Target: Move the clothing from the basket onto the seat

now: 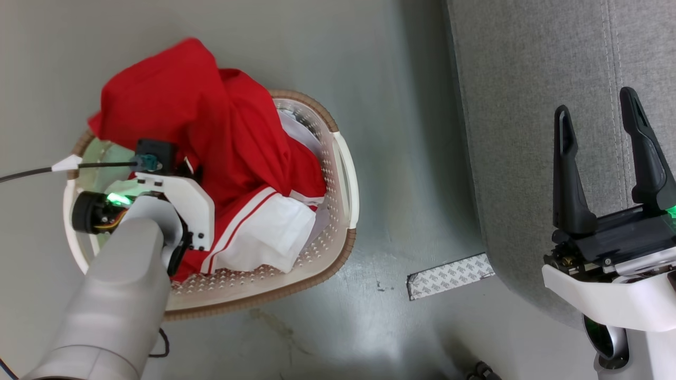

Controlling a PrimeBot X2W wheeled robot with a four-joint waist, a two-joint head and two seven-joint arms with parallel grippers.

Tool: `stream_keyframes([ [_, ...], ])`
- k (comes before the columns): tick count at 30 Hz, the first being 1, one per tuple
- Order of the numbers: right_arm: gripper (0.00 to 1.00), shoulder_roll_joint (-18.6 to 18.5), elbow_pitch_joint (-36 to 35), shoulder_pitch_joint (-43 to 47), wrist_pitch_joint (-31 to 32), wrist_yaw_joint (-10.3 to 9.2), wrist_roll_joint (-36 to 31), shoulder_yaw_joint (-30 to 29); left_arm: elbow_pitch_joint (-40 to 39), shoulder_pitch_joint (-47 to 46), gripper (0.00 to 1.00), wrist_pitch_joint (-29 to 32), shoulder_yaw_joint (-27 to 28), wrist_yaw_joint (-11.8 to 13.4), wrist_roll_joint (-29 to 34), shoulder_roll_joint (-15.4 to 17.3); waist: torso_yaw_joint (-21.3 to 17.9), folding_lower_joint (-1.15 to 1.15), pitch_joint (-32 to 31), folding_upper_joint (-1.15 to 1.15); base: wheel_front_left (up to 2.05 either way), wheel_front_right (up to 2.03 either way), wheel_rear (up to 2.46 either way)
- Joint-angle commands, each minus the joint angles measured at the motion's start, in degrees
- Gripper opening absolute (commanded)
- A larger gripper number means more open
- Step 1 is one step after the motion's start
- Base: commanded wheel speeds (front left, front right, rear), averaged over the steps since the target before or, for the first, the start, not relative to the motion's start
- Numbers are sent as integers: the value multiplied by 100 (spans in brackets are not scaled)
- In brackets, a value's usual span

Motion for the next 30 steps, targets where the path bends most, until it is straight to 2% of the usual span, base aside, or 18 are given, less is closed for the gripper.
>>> stream_keyframes([
  [1,100,-9,-42,-81,4,-12,31,-15,26,-66,25,-3,-21,-8,98,45,-16,-1,36,0,0,0,0],
  [3,100,-9,-41,-85,4,-12,29,-29,60,-78,14,-14,-64,-24,105,37,-23,-1,63,0,0,0,0],
  [4,100,-9,-40,-89,4,-12,27,-35,71,-85,0,-29,-88,-26,113,35,-24,-1,72,0,0,0,0],
  [10,100,-9,46,-97,4,-12,21,-91,92,-58,0,-241,-199,-101,95,-52,32,-1,-28,0,0,0,0],
  [14,100,-10,155,-48,4,-12,39,-125,92,135,0,-475,-140,-159,-87,-171,137,-1,-333,0,0,0,0],
  [22,100,-11,487,227,4,-12,-4,-179,-109,809,0,-943,-68,-341,-444,-286,415,-1,-1305,0,0,0,0],
  [30,100,-12,857,704,4,-12,-143,-338,-900,1636,0,-1065,-111,-392,-829,-363,767,-1,-2381,0,0,0,0],
])
